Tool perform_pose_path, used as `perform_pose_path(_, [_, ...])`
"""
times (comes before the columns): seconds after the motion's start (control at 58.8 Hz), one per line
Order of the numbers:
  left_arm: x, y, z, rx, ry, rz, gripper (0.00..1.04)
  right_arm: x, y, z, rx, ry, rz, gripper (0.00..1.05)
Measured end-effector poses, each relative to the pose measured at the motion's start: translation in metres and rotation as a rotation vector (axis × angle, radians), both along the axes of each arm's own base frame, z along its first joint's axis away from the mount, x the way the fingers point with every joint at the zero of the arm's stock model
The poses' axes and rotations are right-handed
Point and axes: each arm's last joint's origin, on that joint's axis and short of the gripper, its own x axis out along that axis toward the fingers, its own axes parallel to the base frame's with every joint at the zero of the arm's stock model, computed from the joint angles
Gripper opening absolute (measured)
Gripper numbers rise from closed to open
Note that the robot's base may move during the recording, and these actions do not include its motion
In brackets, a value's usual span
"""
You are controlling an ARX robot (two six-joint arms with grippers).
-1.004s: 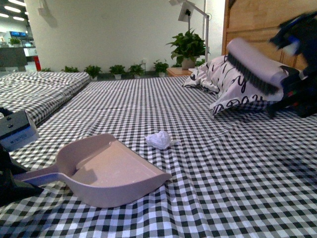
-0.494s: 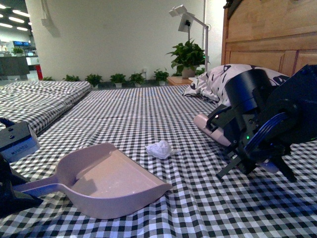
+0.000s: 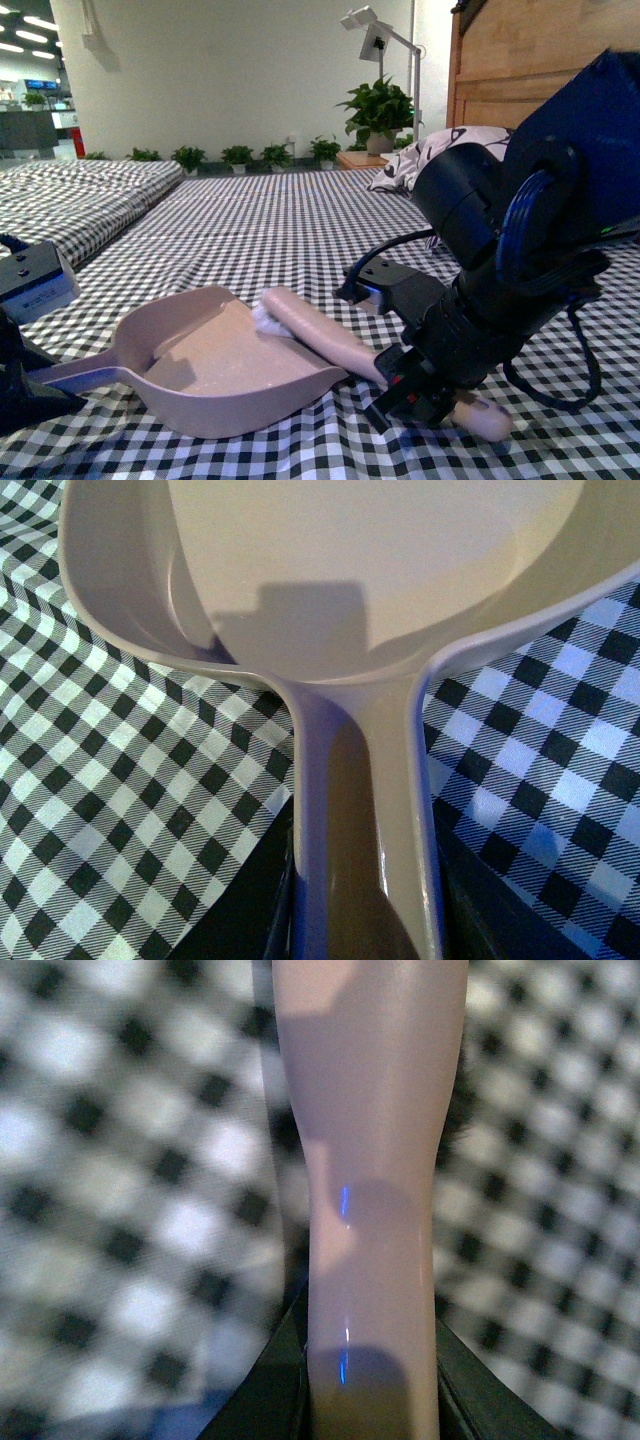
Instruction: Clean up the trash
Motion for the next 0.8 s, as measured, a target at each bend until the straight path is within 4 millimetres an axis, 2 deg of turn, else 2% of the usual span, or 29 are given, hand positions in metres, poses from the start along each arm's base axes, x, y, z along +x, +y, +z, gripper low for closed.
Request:
perform_pose_path(0.119, [0.0,0.0,0.0,0.003,-0.004,-0.007,0.27,-0.019,-0.007,0.02,0.161,0.118,0.155,0.19])
perform_pose_path(0.204, [0.0,0.0,0.0,0.004,-0.004,-0.007,0.27,-0.02,-0.014,0.036,0.162,0.054,0.16,0.19])
perform_pose_path(0.289, [0.0,0.0,0.0,0.003,-0.003,-0.008,0.27,-0.013,-0.027,0.043,0.141,-0.014,0.117,0.19])
perform_pose_path(0.46, [0.0,0.0,0.0,0.003,-0.002,-0.008,0.27,0.012,-0.065,0.048,0.149,-0.183,-0.086,0.19])
perform_pose_path(0.596, [0.0,-0.001,0.0,0.005,-0.007,-0.005,0.27,0.011,-0.084,0.064,0.242,-0.251,-0.187,0.19])
perform_pose_path(0.698, [-0.001,-0.002,-0.006,0.051,-0.143,0.174,0.27,0.002,-0.102,0.08,0.324,-0.283,-0.257,0.19])
perform_pose_path(0.8, [-0.002,0.0,-0.004,-0.013,-0.235,0.327,0.27,-0.013,-0.124,0.095,0.389,-0.325,-0.33,0.19])
